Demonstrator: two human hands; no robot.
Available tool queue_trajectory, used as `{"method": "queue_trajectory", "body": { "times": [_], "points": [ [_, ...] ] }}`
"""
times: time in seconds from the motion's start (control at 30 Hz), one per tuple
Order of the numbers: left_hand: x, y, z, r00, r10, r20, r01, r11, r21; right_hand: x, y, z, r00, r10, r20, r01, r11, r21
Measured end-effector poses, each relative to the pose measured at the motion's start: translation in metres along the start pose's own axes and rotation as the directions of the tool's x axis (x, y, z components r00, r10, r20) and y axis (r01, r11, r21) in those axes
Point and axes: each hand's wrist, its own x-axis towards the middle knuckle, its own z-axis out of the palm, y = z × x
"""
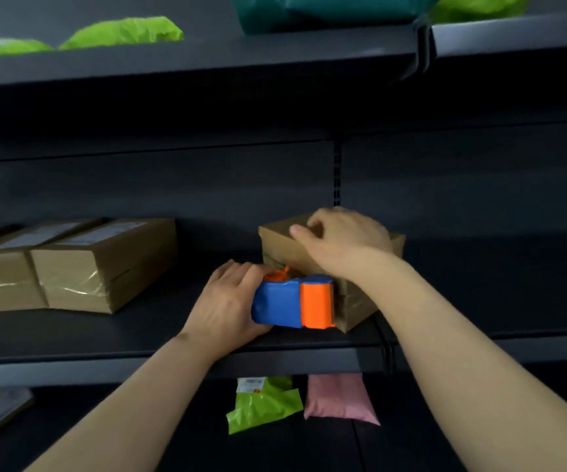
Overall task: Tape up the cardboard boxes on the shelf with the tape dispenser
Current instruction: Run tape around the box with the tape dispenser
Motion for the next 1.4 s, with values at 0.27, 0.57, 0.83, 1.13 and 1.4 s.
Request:
{"method": "queue_trajectory", "body": {
  "times": [0.27, 0.57, 0.83, 1.13, 1.4],
  "points": [
    [-0.003, -0.007, -0.002, 0.995, 0.082, -0.051, -0.080, 0.996, 0.038, -0.004, -0.008, 0.003, 0.967, -0.017, 0.255, 0.062, 0.983, -0.170],
    [-0.026, -0.076, -0.025, 0.997, -0.055, -0.048, 0.062, 0.981, 0.181, -0.028, 0.032, -0.018, 0.945, -0.061, 0.321, 0.108, 0.985, -0.132],
    [-0.025, -0.078, -0.016, 0.997, -0.076, -0.028, 0.080, 0.986, 0.143, -0.030, 0.037, -0.020, 0.945, -0.085, 0.317, 0.124, 0.987, -0.103],
    [-0.037, -0.102, -0.023, 0.966, -0.256, 0.038, 0.248, 0.957, 0.152, -0.040, 0.049, -0.031, 0.943, -0.118, 0.312, 0.145, 0.987, -0.065],
    [-0.017, -0.086, -0.008, 0.954, -0.298, 0.018, 0.282, 0.918, 0.278, -0.035, 0.053, -0.030, 0.938, -0.147, 0.314, 0.168, 0.985, -0.039]
  ]
}}
